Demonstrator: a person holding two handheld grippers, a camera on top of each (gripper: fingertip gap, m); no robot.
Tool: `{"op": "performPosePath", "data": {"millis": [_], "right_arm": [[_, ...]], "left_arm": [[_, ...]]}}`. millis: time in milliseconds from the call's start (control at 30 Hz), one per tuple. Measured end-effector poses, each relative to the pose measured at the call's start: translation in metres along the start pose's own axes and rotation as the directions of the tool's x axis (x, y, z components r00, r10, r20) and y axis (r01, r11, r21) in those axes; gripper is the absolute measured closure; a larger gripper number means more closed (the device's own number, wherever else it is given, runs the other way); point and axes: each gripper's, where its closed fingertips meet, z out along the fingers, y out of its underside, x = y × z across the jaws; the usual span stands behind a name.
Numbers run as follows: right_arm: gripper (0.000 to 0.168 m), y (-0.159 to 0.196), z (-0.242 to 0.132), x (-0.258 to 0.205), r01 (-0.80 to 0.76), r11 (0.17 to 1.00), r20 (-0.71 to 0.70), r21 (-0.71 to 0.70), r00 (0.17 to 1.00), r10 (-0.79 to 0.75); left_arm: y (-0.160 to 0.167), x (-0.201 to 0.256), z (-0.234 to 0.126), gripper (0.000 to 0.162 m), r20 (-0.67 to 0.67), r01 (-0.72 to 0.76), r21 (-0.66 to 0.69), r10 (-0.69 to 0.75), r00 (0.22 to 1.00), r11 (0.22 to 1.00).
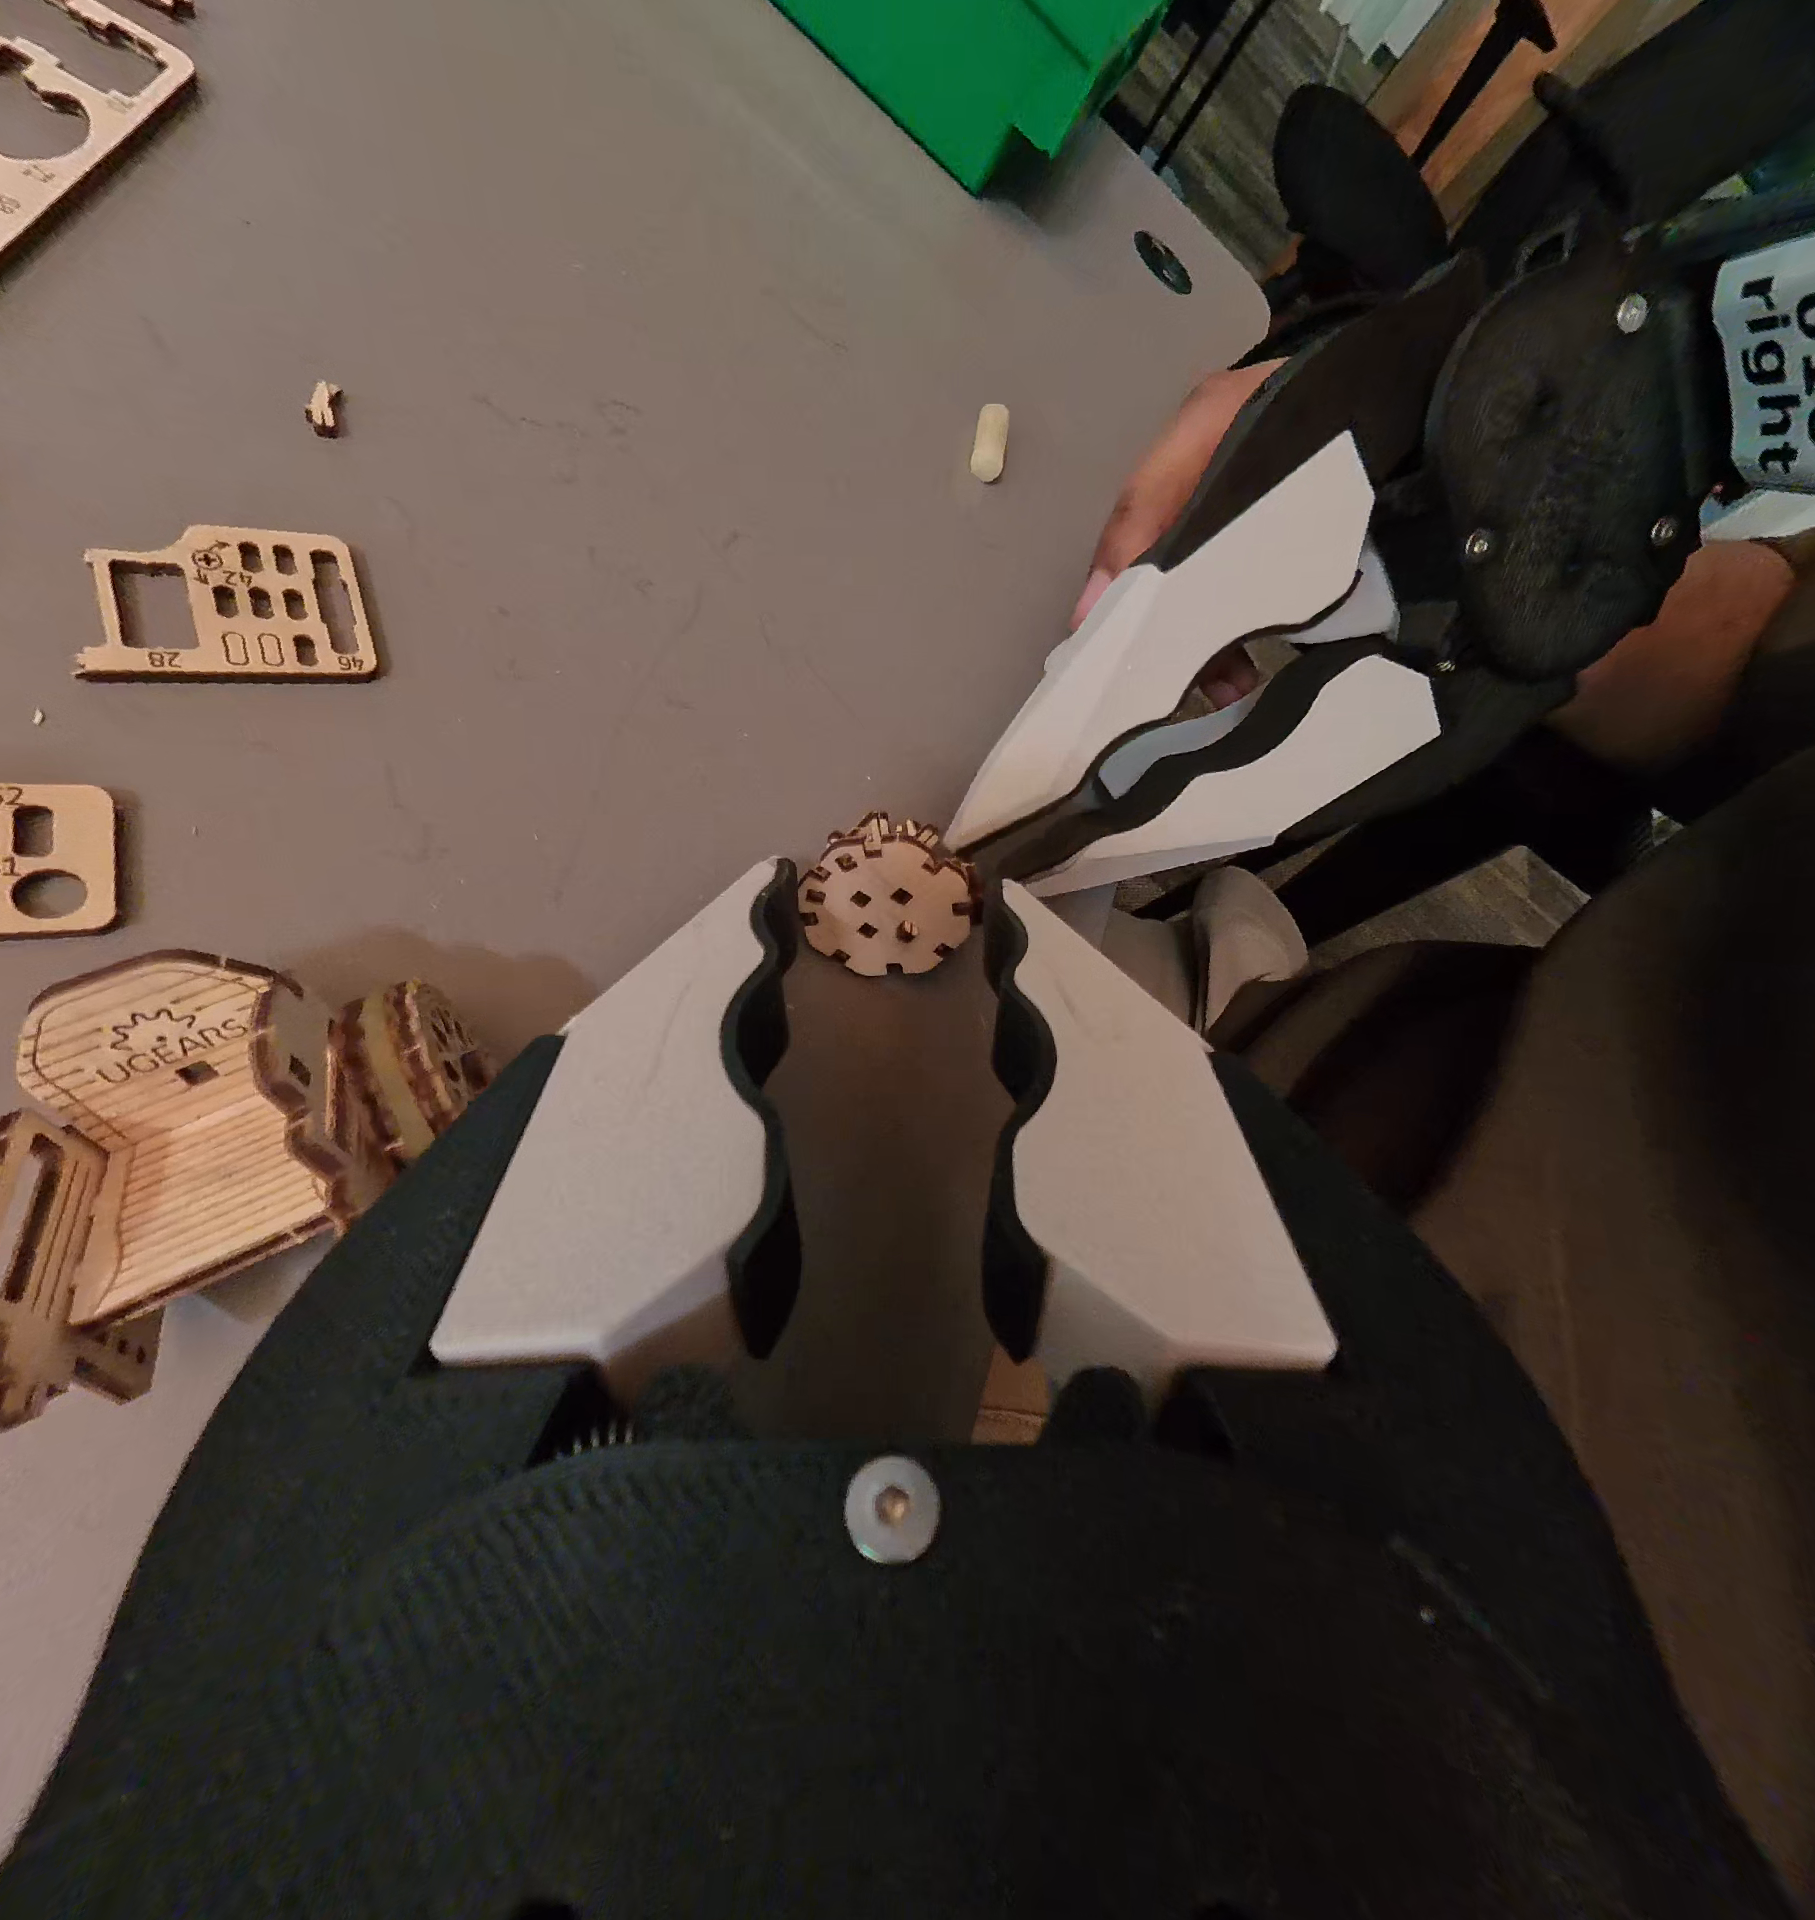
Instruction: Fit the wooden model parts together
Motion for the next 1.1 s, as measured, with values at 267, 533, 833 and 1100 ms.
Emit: {"op": "performPosePath", "data": {"millis": [267,533,833,1100], "right_arm": [[0.164,-0.0013,-0.0008,0.0002,0.026,1.000,-0.011,-0.001,1.000,-0.026],[0.164,0.0009,-0.0006,0.0023,0.128,0.991,-0.029,-0.026,0.991,-0.128],[0.164,0.0002,-0.0022,0.0052,0.177,0.984,-0.030,-0.032,0.984,-0.178],[0.164,0.0031,-0.0012,0.0036,0.262,0.961,-0.042,-0.087,0.963,-0.266]], "left_arm": [[0.0006,0.0025,0.0002,0.127,-0.015,-0.006,-0.003,0.006,1.000,1.000],[0.0012,0.0032,0.0007,0.127,-0.018,-0.010,-0.009,0.010,1.000,1.000],[0.0021,0.0034,0.0016,0.126,-0.009,-0.024,-0.015,0.024,1.000,1.000],[0.0022,0.0038,0.0026,0.126,-0.003,-0.036,-0.018,0.036,0.999,0.999]]}}
